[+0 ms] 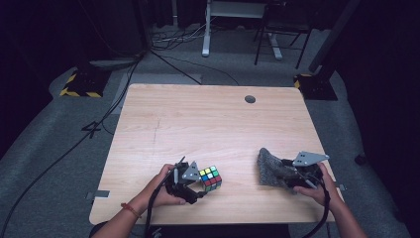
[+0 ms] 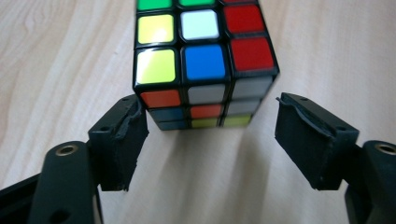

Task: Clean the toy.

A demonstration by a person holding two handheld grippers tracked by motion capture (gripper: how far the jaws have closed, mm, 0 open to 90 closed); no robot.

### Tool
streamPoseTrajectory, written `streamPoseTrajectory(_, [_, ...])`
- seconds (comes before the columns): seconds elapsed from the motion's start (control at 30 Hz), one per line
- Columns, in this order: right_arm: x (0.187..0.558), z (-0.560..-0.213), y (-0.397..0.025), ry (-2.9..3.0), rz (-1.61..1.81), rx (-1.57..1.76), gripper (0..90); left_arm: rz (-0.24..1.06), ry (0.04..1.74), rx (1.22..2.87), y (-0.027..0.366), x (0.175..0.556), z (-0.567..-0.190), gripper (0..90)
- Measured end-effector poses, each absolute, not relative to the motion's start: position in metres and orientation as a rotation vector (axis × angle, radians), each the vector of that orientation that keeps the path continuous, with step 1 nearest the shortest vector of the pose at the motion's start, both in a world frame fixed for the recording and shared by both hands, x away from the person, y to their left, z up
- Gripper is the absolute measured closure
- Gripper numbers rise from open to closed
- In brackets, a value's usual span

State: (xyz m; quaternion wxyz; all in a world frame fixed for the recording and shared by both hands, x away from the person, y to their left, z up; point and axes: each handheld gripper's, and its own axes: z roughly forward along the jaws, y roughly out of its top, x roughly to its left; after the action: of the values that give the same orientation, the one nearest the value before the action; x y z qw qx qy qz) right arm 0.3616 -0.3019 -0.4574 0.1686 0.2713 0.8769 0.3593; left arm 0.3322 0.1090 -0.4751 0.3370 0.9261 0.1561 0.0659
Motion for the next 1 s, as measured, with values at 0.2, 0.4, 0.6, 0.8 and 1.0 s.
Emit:
streamPoseTrajectory(0.2, [0.37, -0.476, -0.291, 2.522, 0.906, 0.796, 51.8, 0.105, 0.355, 2.445, 0.109, 0.318, -0.475, 31.0])
streamPoseTrajectory(0.4, [0.373, -0.483, -0.287, 2.524, 0.899, 0.811, 60.9, 0.056, 0.306, 2.446, 0.097, 0.316, -0.477, 32.1])
streamPoseTrajectory(0.6, [0.372, -0.484, -0.287, 2.537, 0.902, 0.804, 67.7, 0.086, 0.394, 2.377, 0.099, 0.327, -0.476, 21.6])
streamPoseTrajectory(0.8, [0.373, -0.484, -0.286, 2.548, 0.908, 0.803, 69.0, 0.089, 0.366, 2.336, 0.094, 0.346, -0.474, 15.6])
streamPoseTrajectory(1.0, [0.376, -0.484, -0.278, 2.579, 0.932, 0.779, 69.2, 0.037, 0.283, 2.332, 0.077, 0.36, -0.474, 15.2])
